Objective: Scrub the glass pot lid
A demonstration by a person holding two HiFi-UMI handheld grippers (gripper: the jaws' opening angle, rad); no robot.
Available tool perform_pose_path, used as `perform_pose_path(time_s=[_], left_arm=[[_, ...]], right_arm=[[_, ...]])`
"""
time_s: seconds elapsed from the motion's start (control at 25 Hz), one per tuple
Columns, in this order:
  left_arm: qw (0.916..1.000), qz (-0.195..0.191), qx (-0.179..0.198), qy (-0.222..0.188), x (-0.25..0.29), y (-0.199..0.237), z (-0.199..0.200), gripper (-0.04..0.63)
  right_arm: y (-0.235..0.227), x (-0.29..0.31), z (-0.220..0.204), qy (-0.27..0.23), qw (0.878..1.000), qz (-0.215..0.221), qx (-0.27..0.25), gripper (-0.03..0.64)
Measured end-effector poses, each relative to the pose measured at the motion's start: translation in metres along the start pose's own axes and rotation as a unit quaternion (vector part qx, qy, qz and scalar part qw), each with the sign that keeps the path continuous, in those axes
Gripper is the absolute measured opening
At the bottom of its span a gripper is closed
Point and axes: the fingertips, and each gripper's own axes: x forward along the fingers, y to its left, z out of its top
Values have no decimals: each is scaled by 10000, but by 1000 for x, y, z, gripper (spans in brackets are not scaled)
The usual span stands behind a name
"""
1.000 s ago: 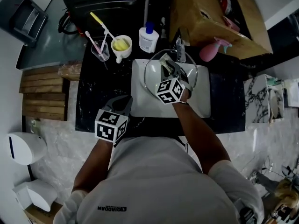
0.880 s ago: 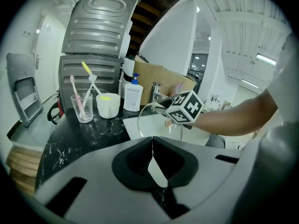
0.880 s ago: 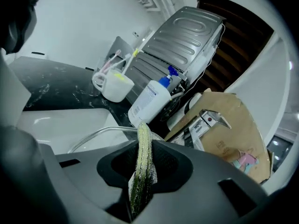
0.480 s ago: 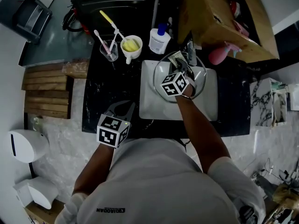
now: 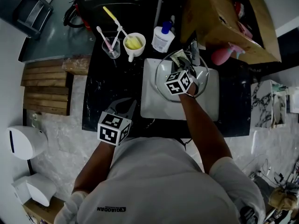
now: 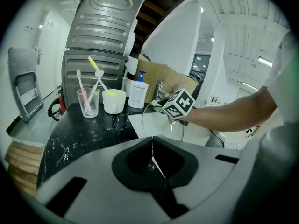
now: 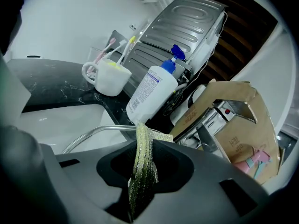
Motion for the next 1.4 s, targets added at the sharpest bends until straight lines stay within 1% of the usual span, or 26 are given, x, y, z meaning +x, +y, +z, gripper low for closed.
perform_pose_path(time_s=[0.64,1.04,1.4], left_arm=[[9999,109,-46,-53,-7,0,-3,15],[9996,215,-142,-122,-8,-2,-1,15],[9993,262,-218,-147,0,-12,1,15]], right_arm=[[28,-3,12,-119,9988,370,-310,98],[59,-7,16,-259,9933,776,-812,101],[86,-14,11,-389,9832,1171,-1348,101]])
